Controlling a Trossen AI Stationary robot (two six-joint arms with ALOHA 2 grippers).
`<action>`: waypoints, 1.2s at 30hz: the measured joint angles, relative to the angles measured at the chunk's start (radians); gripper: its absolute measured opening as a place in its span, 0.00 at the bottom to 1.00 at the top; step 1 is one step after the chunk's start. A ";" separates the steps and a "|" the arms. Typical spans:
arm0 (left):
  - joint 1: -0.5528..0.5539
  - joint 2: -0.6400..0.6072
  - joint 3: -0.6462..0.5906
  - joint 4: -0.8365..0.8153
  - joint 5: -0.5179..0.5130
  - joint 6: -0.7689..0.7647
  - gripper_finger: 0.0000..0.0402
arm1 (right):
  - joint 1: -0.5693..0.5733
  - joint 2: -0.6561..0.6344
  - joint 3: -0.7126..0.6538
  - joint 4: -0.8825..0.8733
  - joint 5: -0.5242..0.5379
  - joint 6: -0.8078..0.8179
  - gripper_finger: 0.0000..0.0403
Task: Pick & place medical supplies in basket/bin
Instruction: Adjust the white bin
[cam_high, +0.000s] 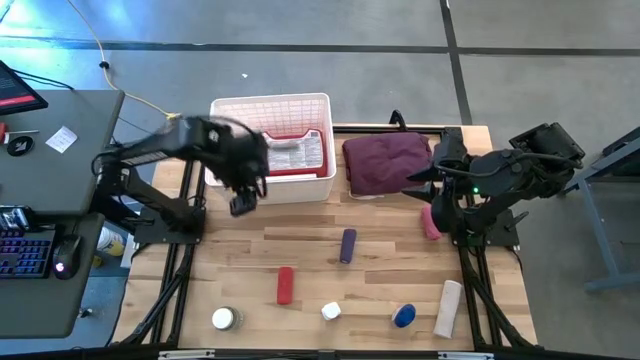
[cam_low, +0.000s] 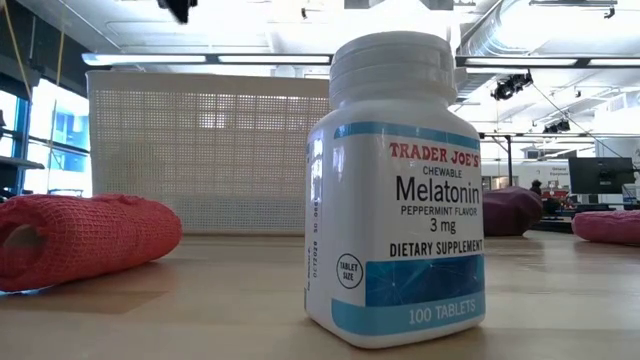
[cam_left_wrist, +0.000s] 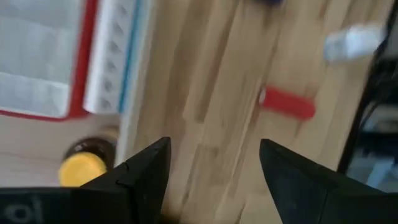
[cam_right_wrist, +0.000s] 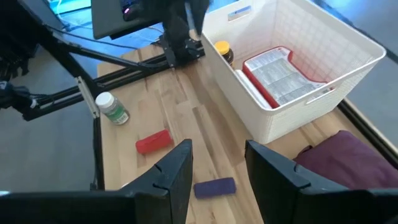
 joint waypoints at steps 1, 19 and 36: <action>-0.017 0.008 -0.030 0.000 -0.014 0.000 0.69 | 0.000 0.000 0.000 0.000 0.007 0.000 0.35; 0.020 0.048 -0.410 0.100 -0.331 0.079 0.69 | 0.000 0.000 0.000 0.000 0.008 0.001 0.35; 0.018 0.048 -0.433 0.117 -0.389 0.091 0.69 | 0.000 0.000 0.000 0.008 -0.001 0.006 0.35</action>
